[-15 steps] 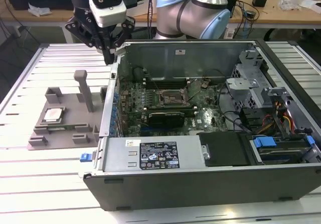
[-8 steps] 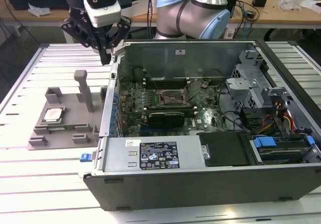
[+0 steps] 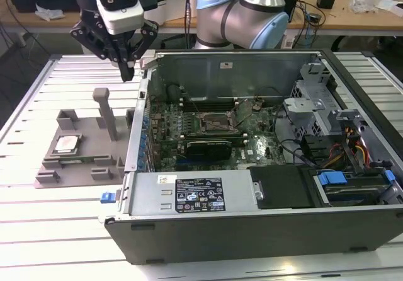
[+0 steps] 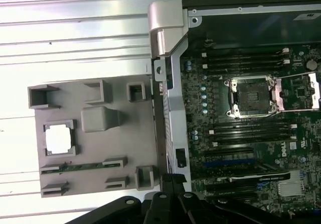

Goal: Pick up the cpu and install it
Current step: 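Reach for the cpu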

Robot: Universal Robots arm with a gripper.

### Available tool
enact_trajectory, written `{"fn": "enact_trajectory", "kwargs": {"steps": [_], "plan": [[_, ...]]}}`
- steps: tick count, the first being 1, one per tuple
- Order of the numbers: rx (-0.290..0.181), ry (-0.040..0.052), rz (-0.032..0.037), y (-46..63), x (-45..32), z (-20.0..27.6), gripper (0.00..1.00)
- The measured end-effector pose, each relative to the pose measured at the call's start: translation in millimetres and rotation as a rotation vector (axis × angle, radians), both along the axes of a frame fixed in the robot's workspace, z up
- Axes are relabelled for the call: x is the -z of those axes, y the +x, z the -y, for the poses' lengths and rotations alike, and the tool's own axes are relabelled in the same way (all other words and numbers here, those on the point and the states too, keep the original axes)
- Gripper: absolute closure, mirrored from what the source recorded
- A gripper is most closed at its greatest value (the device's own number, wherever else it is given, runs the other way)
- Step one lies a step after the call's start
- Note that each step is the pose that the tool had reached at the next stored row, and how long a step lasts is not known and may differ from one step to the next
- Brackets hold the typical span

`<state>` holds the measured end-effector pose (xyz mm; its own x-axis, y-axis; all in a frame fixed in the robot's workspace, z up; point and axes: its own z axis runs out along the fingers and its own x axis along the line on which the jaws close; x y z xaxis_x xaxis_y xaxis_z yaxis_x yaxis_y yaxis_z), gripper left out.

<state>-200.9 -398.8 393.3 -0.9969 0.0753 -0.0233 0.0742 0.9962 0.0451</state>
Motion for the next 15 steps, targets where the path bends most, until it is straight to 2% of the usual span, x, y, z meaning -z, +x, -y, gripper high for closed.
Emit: {"fn": "enact_trajectory", "kwargs": {"steps": [10,15], "plan": [[0.000,0.0000,0.0001,-17.1,0.0,0.0,0.89],[0.000,0.0000,0.0000,-30.7,0.0,0.0,0.89]]}}
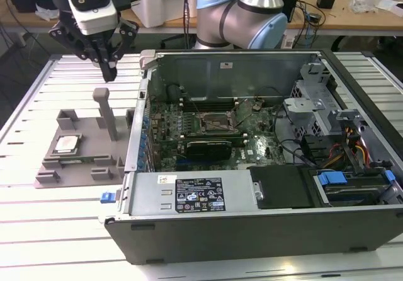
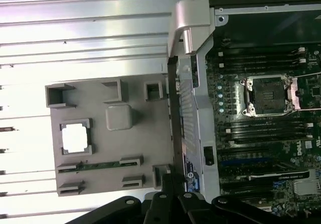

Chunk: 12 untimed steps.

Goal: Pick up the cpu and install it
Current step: 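Reach for the cpu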

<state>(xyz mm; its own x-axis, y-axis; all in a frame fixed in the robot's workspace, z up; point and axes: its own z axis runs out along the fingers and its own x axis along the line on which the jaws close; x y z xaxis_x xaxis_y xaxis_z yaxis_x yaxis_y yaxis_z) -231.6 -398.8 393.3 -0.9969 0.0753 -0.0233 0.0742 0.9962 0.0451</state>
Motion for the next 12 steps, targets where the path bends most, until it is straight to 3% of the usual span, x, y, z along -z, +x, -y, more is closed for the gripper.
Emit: {"fn": "enact_trajectory", "kwargs": {"steps": [12], "plan": [[0.000,0.0000,0.0001,-39.0,0.1,0.0,0.89]]}}
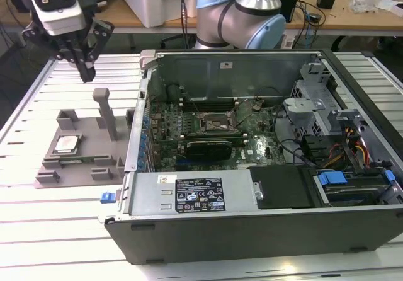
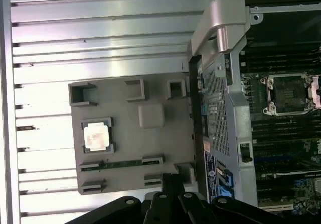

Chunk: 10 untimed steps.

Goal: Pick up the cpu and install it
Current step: 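Reach for the cpu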

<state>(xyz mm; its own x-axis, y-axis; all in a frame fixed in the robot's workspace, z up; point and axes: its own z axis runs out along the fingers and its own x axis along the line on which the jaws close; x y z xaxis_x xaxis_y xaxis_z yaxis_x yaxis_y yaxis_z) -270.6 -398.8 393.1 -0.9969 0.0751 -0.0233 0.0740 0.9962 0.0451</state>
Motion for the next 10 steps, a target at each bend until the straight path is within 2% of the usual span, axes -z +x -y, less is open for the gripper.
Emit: {"fn": "enact_trajectory", "kwargs": {"steps": [10], "plan": [[0.000,-0.0001,0.0000,-42.0,0.4,-1.0,0.89]]}}
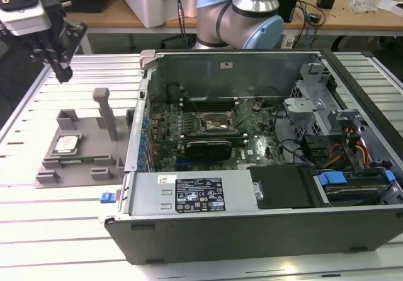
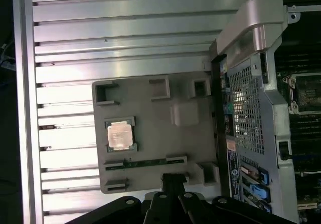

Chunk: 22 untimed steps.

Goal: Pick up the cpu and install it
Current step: 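Reach for the cpu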

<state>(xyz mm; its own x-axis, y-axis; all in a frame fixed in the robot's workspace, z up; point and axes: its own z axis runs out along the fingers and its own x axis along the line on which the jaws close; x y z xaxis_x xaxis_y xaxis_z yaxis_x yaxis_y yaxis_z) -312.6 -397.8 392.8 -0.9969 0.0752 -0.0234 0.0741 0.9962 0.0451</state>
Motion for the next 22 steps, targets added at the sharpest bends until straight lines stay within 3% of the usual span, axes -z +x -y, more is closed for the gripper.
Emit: {"fn": "enact_trajectory", "kwargs": {"steps": [10,22], "plan": [[0.000,0.0000,0.0000,-33.4,0.2,0.0,0.89],[0.000,0.0000,0.0000,-58.8,0.5,0.0,0.89]]}}
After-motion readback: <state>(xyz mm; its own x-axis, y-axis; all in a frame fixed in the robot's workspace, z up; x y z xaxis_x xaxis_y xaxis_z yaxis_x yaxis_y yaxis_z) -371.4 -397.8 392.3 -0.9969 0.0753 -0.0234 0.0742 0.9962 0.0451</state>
